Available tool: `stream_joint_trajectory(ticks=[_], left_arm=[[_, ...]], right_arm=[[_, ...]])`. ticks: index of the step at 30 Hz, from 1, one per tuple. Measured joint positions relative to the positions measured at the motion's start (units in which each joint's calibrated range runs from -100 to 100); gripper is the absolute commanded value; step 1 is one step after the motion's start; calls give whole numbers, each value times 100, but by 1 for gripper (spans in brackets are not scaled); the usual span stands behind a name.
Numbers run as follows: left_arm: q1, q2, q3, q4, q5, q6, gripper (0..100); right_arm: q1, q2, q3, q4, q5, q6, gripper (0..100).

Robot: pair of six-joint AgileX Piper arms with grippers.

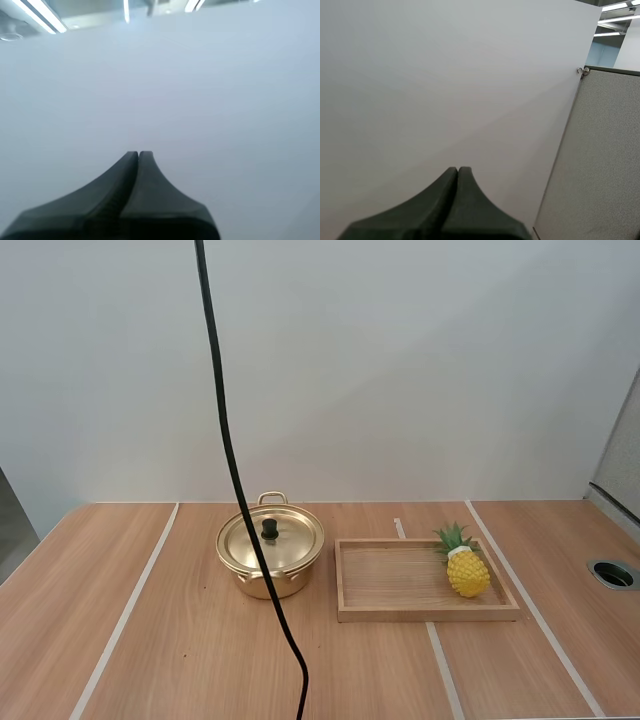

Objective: Open the pot, put the grape inside, and close it

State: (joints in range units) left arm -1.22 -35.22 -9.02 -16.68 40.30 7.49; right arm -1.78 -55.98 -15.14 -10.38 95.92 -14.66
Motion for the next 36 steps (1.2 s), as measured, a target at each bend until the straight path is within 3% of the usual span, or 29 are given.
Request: stream_joint_trajectory(ticks=[4, 8, 13, 24, 30, 36], left_arm=[[0, -643, 13, 825, -262, -865, 1], [7, -1206, 216, 2101, -517, -1844, 1], [7, -1911, 1009, 3029, -649, -2419, 1], [7, -4210, 4440, 3400, -2599, -2585, 1], [7, -5554, 5924, 3421, -2756, -2821, 1], [7, -6423, 6725, 3442, -2643, -2840, 1]], right_arm=[[0, 0, 0, 232, -491, 0, 0], [0, 0, 0, 651, -878, 0, 0], [0, -124, 376, 1141, -1458, 0, 0], [-5, -1794, 3597, 1494, -4241, 9, 0], [-5, -2930, 5070, 1690, -4767, 9, 0], [-5, -4110, 6039, 1716, -4919, 9, 0]])
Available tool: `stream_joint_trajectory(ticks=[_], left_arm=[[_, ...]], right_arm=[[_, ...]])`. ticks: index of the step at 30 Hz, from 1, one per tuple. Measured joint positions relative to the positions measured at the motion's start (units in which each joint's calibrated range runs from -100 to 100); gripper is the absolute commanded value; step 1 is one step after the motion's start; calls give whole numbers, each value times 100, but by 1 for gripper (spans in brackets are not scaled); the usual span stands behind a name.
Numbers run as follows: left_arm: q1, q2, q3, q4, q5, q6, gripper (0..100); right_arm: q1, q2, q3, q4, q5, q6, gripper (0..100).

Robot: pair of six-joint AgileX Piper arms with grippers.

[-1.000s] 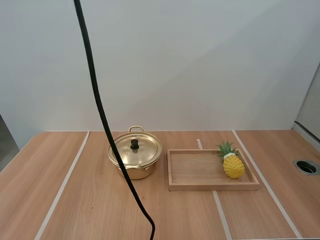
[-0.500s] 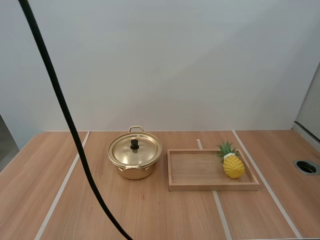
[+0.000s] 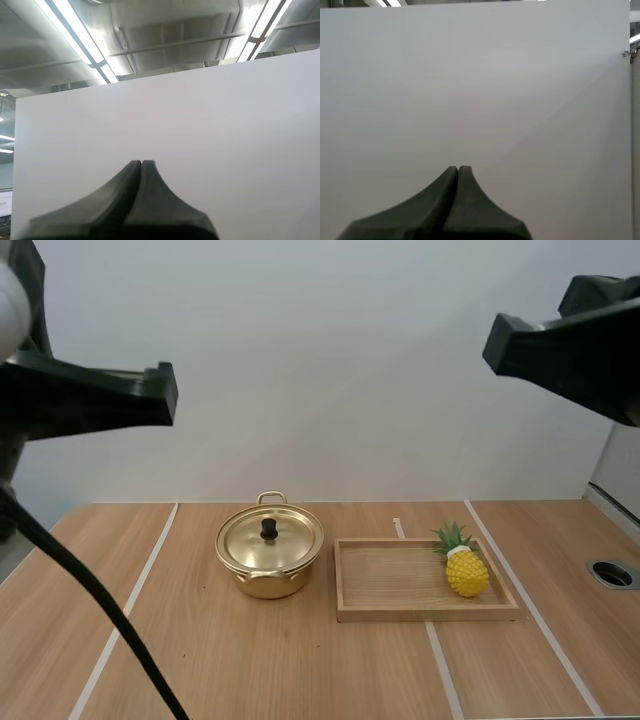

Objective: Open the pot, put the grape inside, and close it

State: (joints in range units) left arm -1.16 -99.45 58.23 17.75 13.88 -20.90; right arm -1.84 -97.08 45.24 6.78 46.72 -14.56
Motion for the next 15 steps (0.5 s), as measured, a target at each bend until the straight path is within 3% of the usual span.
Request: stream_joint_trajectory(ticks=[5, 15], left_arm=[[0, -26, 157, 11, 579, -131, 1], [0, -40, 1546, 257, -191, -187, 1]], right_arm=[[0, -257, 207, 0, -12, 0, 0], [0, -119, 1558, 0, -663, 0, 0]])
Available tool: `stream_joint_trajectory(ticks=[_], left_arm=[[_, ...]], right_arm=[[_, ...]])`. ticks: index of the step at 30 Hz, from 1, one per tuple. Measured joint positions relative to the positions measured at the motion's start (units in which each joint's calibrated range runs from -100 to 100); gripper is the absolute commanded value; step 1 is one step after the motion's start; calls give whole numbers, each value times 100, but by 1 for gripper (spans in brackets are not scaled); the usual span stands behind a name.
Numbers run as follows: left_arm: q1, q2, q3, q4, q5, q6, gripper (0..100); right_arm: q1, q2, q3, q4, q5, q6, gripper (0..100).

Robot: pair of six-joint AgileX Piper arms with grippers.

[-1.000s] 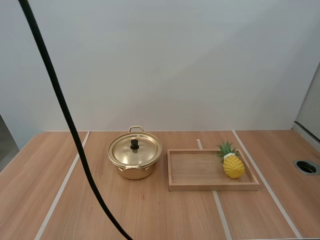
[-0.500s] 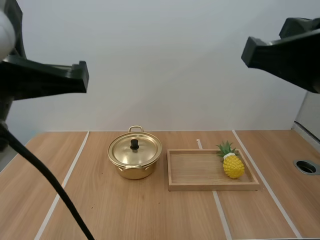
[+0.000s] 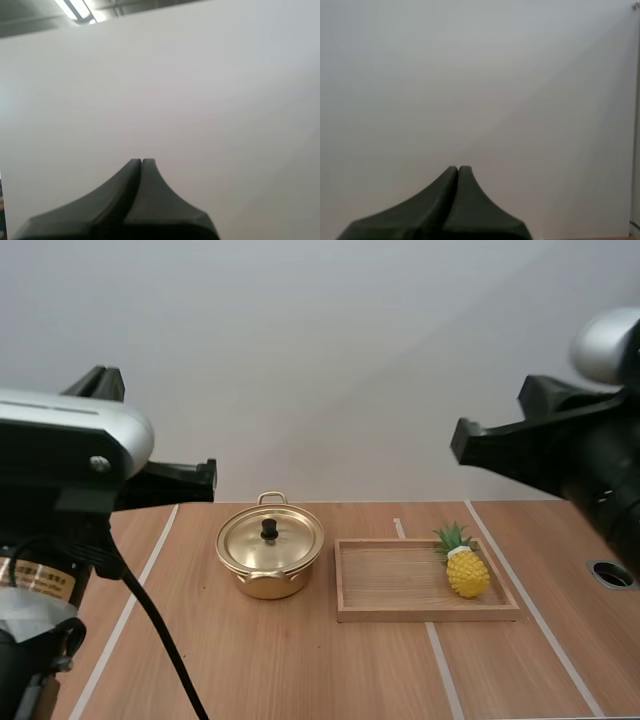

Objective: Open the pot, put the grape inside, and close it

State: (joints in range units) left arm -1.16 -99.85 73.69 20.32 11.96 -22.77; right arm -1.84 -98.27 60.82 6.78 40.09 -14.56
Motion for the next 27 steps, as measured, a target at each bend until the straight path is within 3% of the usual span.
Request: stream_joint_trajectory(ticks=[12, 21, 27], left_arm=[[0, 12, 1622, 93, 250, 112, 1], [0, 12, 2225, 79, 1975, 112, 1], [0, 12, 2382, -488, 2193, 123, 1]], right_arm=[[0, 362, 2046, -615, -707, 0, 0], [0, 362, 2286, -637, 563, 0, 0], [0, 362, 2360, -637, 656, 0, 0]])
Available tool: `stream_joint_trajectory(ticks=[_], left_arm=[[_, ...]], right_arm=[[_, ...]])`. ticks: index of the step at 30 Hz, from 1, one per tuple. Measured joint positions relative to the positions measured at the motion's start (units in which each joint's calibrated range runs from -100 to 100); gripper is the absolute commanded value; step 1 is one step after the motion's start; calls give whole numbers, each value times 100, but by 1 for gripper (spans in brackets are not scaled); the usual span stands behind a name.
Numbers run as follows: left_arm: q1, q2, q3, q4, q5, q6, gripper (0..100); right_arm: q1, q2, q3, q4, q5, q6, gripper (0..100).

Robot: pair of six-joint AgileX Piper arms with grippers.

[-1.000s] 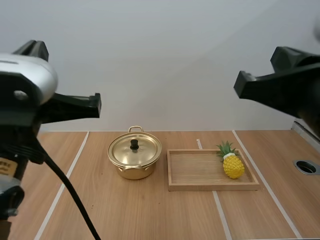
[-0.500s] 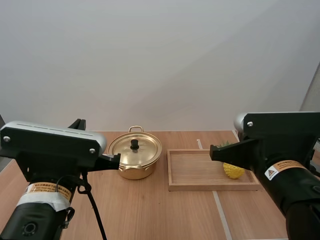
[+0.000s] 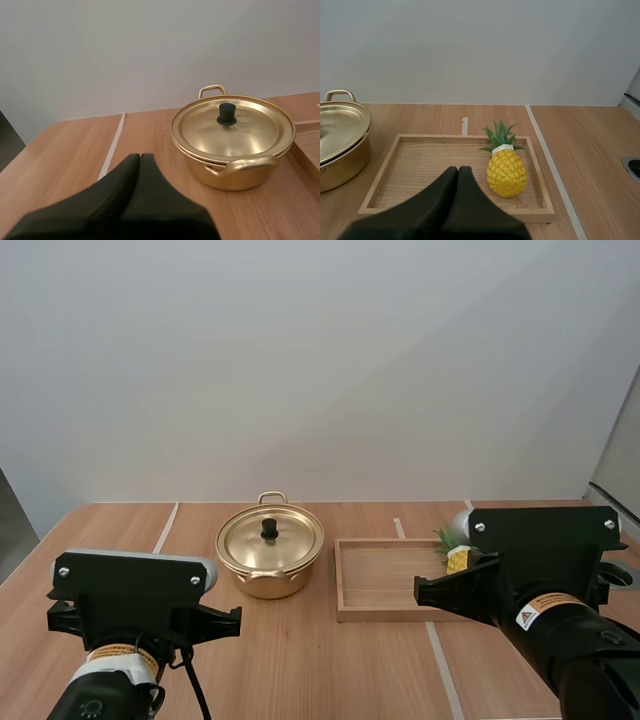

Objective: Open the pot, put the grape inside, and close it

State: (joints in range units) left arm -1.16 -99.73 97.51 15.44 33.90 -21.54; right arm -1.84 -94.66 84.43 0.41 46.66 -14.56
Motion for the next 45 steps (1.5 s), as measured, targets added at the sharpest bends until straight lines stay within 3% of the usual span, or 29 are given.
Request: stream_joint_trajectory(ticks=[9, 23, 31, 45], left_arm=[[0, 0, 0, -310, 0, 0, 1], [0, 0, 0, -324, 0, 0, 1], [0, 0, 196, -324, -211, 0, 1], [0, 0, 238, -324, -394, 0, 1]], right_arm=[[0, 5, 669, 0, -746, 0, 0], [0, 5, 762, -40, -1012, 0, 0], [0, 5, 1511, -40, -1643, 0, 0], [0, 5, 1543, -10, -1985, 0, 0]])
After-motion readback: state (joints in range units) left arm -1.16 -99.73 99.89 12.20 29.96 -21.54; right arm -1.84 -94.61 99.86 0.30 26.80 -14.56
